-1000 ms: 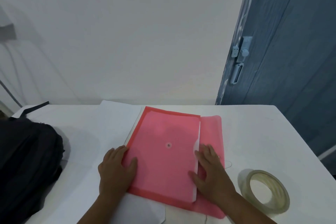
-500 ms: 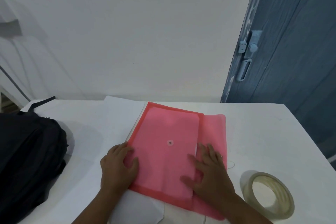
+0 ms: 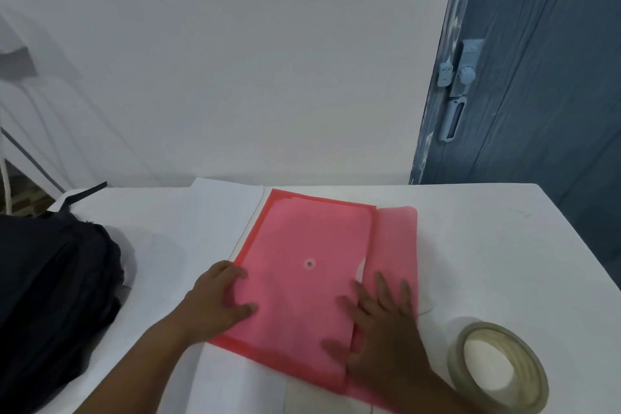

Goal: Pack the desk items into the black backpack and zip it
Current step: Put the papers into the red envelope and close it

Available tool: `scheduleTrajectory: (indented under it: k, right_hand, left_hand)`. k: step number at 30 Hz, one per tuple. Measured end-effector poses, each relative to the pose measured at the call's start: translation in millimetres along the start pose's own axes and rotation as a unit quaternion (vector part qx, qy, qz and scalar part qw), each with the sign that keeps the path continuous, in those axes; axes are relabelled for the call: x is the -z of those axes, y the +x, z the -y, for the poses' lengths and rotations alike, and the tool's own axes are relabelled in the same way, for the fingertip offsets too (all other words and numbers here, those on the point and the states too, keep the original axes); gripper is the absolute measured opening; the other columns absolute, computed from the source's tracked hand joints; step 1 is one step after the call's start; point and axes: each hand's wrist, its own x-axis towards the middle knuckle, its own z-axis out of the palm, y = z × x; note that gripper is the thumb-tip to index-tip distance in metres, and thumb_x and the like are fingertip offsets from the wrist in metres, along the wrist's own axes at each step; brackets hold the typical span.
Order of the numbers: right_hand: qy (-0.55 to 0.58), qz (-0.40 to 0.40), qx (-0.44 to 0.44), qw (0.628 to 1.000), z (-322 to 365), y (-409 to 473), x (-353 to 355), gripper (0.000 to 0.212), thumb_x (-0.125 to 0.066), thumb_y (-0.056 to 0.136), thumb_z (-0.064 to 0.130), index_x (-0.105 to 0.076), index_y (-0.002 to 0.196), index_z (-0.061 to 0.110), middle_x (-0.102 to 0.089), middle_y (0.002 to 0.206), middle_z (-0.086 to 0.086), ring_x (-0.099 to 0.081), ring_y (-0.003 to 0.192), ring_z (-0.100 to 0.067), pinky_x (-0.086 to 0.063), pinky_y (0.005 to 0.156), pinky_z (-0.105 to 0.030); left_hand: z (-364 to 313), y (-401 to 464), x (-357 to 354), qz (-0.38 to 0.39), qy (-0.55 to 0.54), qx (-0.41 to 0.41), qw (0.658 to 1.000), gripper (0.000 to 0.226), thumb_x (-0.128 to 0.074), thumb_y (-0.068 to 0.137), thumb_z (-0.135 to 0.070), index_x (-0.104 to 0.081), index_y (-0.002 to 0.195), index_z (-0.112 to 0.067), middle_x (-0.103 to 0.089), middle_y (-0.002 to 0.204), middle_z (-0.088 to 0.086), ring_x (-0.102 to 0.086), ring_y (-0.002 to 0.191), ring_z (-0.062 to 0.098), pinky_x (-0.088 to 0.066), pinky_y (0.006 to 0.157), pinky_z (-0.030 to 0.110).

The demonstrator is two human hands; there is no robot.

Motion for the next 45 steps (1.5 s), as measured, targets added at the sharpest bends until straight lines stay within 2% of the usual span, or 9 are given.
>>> scheduleTrajectory:
  k: [7,11,14,18,20,26,38,40,45]
  right_hand:
    - [-0.077,0.087,-0.005,0.993,3.7,10.3,4.6,0.084,-0.025,0.076,0.096,-0.065,0.126,0.041,-0.061,0.138,0.003,-0.049,0.135,-0.038,-0.012,0.111,-0.059]
    - [-0.056,0.109,0.045,0.991,3.8,15.9,15.9,0.081,-0.021,0.082,0.085,-0.027,0.152,0.047,0.002,0.160,0.017,0.019,0.151,-0.027,0.024,0.116,-0.051]
    - [0.209,-0.040,-0.059,0.975,13.5,7.2,29.9,0.050,-0.043,0.080,0.048,-0.059,0.128,0.049,-0.036,0.152,0.017,-0.026,0.151,-0.020,-0.006,0.123,-0.024]
    - [0.270,-0.318,-0.182,0.890,44.6,7.4,48.5,0.050,-0.056,0.086,-0.010,-0.067,0.088,0.039,-0.070,0.097,0.017,-0.068,0.097,-0.014,-0.040,0.081,0.002]
    - [0.247,-0.309,-0.152,0.906,78.2,16.7,55.1,0.036,-0.059,0.087,-0.007,-0.070,0.089,0.027,-0.070,0.093,0.016,-0.065,0.091,-0.004,-0.044,0.076,-0.003]
    - [0.278,-0.179,-0.108,0.938,178.7,56.4,23.6,0.025,-0.061,0.087,0.005,-0.074,0.087,0.026,-0.070,0.085,0.016,-0.064,0.079,-0.002,-0.049,0.076,-0.013]
    - [0.314,-0.066,-0.221,0.921,227.2,85.8,-8.1,0.018,-0.055,0.095,0.033,-0.070,0.092,0.023,-0.071,0.093,0.009,-0.065,0.086,-0.011,-0.054,0.083,-0.030]
    - [0.383,-0.064,-0.254,0.886,232.6,93.4,5.2,0.037,-0.049,0.098,0.050,-0.068,0.093,0.018,-0.071,0.092,0.002,-0.066,0.083,-0.019,-0.053,0.077,-0.034]
    - [0.691,-0.035,-0.303,0.655,232.1,97.3,40.5,0.058,-0.058,0.087,0.067,-0.076,0.104,0.015,-0.076,0.093,-0.012,-0.069,0.079,-0.033,-0.055,0.076,-0.042]
  left_hand:
    - [-8.3,-10.6,-8.8,-0.064,0.093,-0.003,0.994,0.085,-0.052,0.055,-0.080,-0.049,0.129,-0.041,-0.034,0.142,-0.018,-0.035,0.134,0.014,-0.038,0.103,0.048]
    - [-0.4,-9.9,-10.8,-0.046,0.043,-0.004,0.998,0.078,-0.065,0.065,-0.074,-0.046,0.132,-0.041,-0.030,0.148,-0.014,-0.029,0.139,0.017,-0.034,0.107,0.051]
    - [9.4,-10.8,-2.8,-0.038,0.018,-0.021,0.999,0.072,-0.067,0.072,-0.067,-0.048,0.137,-0.040,-0.033,0.150,-0.014,-0.030,0.141,0.016,-0.033,0.112,0.048]
    - [29.7,-13.1,18.8,-0.132,-0.115,-0.091,0.980,0.045,-0.073,0.086,-0.036,-0.063,0.129,-0.026,-0.060,0.131,-0.009,-0.056,0.121,0.019,-0.046,0.106,0.043]
    - [49.5,-10.6,30.8,-0.191,-0.029,-0.104,0.976,0.051,-0.075,0.083,-0.042,-0.063,0.128,-0.022,-0.063,0.132,-0.002,-0.056,0.124,0.027,-0.047,0.102,0.045]
    - [77.6,-14.5,35.8,-0.058,0.139,-0.060,0.987,0.072,-0.057,0.081,-0.077,-0.054,0.138,-0.034,-0.043,0.152,-0.007,-0.037,0.138,0.021,-0.039,0.106,0.043]
    - [90.0,-12.8,77.1,-0.252,-0.232,-0.073,0.937,0.006,-0.073,0.089,-0.020,-0.070,0.092,-0.023,-0.070,0.088,-0.014,-0.065,0.085,0.007,-0.050,0.076,0.027]
    - [82.4,-18.9,84.0,-0.247,-0.268,-0.126,0.923,0.012,-0.076,0.086,-0.020,-0.070,0.096,-0.024,-0.070,0.094,-0.016,-0.065,0.091,0.001,-0.048,0.080,0.017]
    - [62.2,-31.7,66.3,-0.150,-0.193,-0.332,0.911,0.024,-0.075,0.080,-0.035,-0.070,0.100,-0.023,-0.068,0.103,-0.015,-0.060,0.102,-0.003,-0.040,0.096,0.011]
